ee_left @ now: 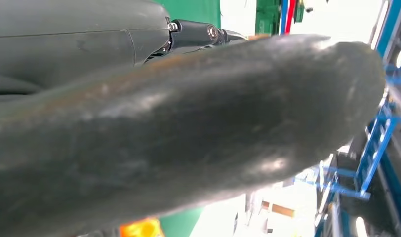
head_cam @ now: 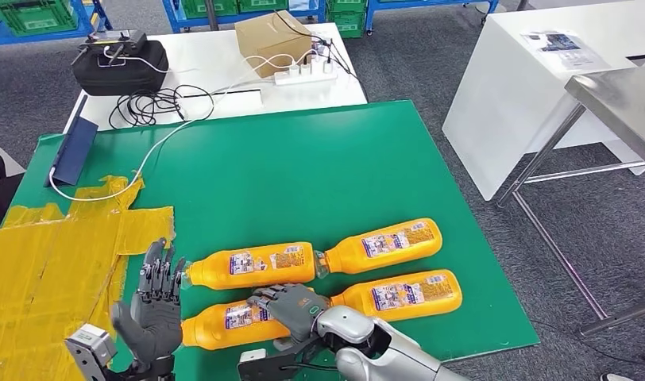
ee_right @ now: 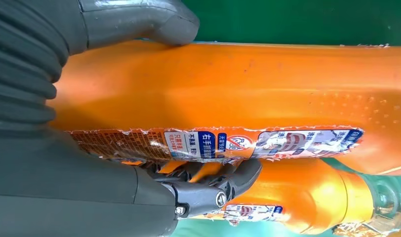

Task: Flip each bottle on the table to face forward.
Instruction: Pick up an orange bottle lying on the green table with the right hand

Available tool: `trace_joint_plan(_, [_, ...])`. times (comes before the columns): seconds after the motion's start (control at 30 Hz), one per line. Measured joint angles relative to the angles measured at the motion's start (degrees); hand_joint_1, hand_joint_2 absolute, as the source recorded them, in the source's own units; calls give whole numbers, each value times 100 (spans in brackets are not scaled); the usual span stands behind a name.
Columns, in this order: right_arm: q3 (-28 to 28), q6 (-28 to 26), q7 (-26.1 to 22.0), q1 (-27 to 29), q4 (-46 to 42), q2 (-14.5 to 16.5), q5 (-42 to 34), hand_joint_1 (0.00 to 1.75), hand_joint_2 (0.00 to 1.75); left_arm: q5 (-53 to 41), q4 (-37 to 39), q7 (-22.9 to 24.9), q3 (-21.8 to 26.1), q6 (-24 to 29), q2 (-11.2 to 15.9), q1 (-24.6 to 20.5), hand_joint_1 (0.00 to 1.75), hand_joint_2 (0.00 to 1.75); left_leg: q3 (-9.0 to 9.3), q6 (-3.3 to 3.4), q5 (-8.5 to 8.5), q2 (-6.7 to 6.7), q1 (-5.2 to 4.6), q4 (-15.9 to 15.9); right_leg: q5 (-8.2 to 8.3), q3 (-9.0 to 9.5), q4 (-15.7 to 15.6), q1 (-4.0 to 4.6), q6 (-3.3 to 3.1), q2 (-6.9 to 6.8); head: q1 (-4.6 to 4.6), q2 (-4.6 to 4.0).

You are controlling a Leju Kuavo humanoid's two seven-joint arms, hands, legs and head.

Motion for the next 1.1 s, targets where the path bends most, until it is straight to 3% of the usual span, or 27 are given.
trace_joint_plan(0.27, [172,-64,225,-176,85,-199,-452,175,175,1267,-379,-219,363,2475,-203,-117,0,0,24,10,12,-20,1,1,5,36,0,1,2,-12,-1,0])
trace_joint_plan(0.43, [-37,-894,133,35,63,-52,-1486,175,175,1802,-941,-589,562,3954,-242,162,0,0,21,8,6,-17,1,0,4,35,-1,0,5,-5,1,0])
trace_joint_plan(0.57, [-263,-1172,162,269,-50,108,-1880,175,175,1892,-1357,-623,639,4190,-270,370,0,175,11,6,6,-10,3,1,8,35,0,4,6,-2,1,0])
trace_joint_plan(0.63, [-351,-1329,-48,414,-130,163,-2072,175,175,1890,-1479,-626,656,4309,-284,401,0,175,4,4,10,-11,10,1,11,57,1,11,3,-3,0,0])
trace_joint_plan(0.7, [-532,-1643,-549,696,-299,240,-2442,175,175,1894,-1600,-629,667,4408,-290,455,0,175,-9,1,14,-17,19,2,12,60,3,20,-2,-5,1,0])
trace_joint_plan(0.8, [-811,-1968,-1148,1234,-814,339,-2847,175,175,1899,-1705,-585,676,4185,-303,576,0,175,-52,-2,16,-19,21,2,15,25,6,24,-7,-7,1,0])
trace_joint_plan(0.9, [-946,-2113,-1355,1696,-1506,415,-3095,175,175,1807,-1698,-276,676,3620,-326,646,0,175,-82,-4,19,-19,21,3,17,-7,6,25,-9,-8,2,0])
trace_joint_plan(0.97, [-1025,-2211,-1517,1947,-1898,428,-3282,175,175,1839,-1661,-2,673,2978,-332,697,0,175,-89,-4,19,-20,20,3,16,-13,5,24,-9,-8,2,0])
trace_joint_plan(1.1, [-1079,-2250,-1801,2225,-2384,350,-3505,175,175,2120,-1538,398,606,1180,-316,747,0,175,-98,-4,17,-12,14,4,17,-26,3,20,-8,-6,2,0])
